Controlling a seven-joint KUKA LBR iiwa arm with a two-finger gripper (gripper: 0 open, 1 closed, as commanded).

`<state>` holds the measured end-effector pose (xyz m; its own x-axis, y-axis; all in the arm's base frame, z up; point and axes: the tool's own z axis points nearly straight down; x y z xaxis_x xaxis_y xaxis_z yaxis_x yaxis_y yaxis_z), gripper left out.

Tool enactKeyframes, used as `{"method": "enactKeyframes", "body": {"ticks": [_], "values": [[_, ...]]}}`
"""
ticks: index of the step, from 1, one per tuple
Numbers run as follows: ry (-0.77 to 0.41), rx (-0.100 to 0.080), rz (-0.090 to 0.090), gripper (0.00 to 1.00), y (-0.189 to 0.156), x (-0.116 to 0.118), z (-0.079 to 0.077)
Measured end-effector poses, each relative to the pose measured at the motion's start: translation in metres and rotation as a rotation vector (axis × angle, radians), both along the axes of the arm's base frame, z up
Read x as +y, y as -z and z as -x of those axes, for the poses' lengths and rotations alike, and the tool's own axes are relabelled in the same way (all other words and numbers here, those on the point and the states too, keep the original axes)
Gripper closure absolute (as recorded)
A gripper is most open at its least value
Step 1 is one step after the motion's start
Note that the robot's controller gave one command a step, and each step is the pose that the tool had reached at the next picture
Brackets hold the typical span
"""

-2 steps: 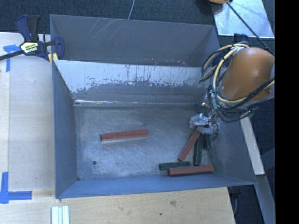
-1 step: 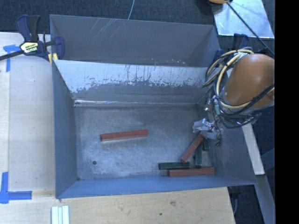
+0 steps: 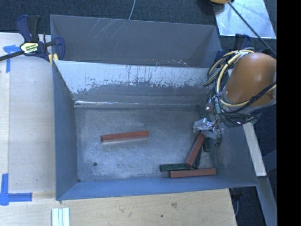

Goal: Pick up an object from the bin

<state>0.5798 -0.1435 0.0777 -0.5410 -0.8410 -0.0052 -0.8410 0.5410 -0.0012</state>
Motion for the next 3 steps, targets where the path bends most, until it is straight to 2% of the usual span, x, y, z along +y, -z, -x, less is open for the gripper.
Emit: {"method": "enactKeyframes", "body": {"ticks": [1, 2, 3], "values": [[0.003, 0.001, 0.002, 1.00, -0.082, 0.005, -0.011], [0.004, 0.001, 0.002, 1.00, -0.082, 0.005, -0.011], [-0.007, 0.001, 0.003, 1.00, -0.170, 0.002, 0.016]]}}
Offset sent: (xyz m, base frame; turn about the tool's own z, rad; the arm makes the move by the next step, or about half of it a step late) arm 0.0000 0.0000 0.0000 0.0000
